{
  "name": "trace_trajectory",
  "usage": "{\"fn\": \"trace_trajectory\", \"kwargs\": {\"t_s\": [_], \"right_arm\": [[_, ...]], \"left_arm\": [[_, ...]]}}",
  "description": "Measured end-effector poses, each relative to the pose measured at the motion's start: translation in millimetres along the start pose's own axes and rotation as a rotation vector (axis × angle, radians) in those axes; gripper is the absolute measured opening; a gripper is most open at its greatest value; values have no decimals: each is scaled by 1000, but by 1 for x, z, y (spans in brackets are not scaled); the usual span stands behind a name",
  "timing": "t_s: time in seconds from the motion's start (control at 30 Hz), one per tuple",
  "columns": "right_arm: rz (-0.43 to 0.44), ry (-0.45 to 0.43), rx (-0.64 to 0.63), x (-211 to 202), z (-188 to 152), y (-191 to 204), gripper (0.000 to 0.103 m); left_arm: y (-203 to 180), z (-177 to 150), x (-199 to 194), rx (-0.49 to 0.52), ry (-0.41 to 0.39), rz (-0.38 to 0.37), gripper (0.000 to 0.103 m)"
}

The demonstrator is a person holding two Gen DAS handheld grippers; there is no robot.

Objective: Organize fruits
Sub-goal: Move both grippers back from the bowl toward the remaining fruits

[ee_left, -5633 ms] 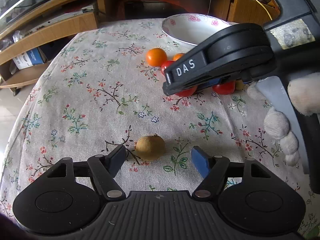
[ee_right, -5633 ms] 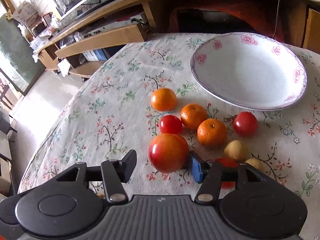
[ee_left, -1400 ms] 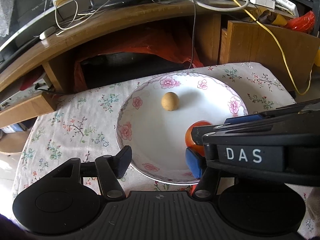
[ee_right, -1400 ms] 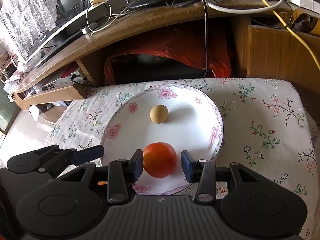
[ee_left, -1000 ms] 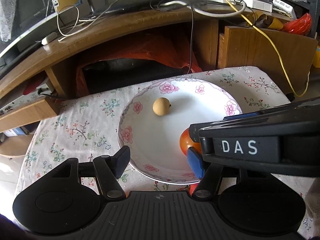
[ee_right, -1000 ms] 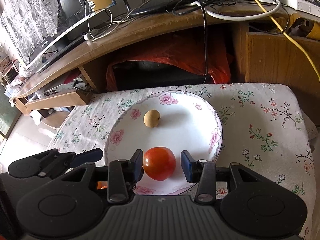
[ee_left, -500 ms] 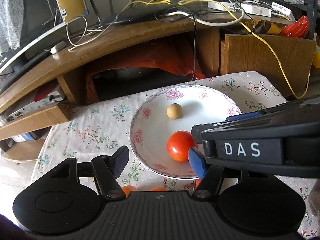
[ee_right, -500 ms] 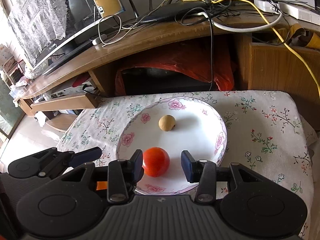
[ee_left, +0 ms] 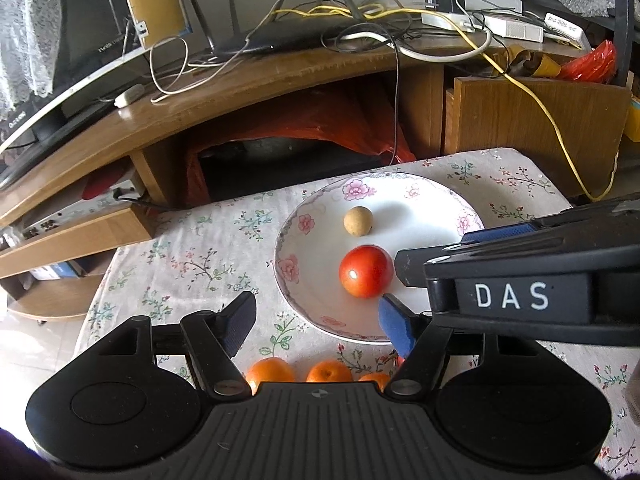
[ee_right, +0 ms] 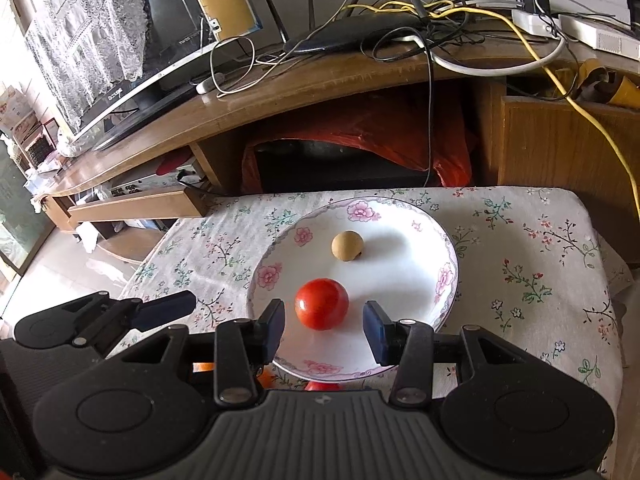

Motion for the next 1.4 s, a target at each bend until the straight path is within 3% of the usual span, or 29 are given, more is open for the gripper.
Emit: {"fn": "trace_trajectory", "kwargs": {"t_s": [0.8, 1.4], "right_arm": [[-2, -3, -16, -16, -19, 9, 47], [-41, 119, -7, -15, -73, -8, 48]], "left_arm": [[10, -17, -20, -20, 6, 1, 76], [34, -51, -20, -90, 93, -41, 76]]}}
Point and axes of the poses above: each gripper's, at about its wrist camera, not at the fingertips, and x roughly the way its jaws point, y to its left, z to its top, the point moved 8 cm from there along x, roughly the way its jaws point, and after that the axes turned 6 degrees about y, right-handed, at the moved point
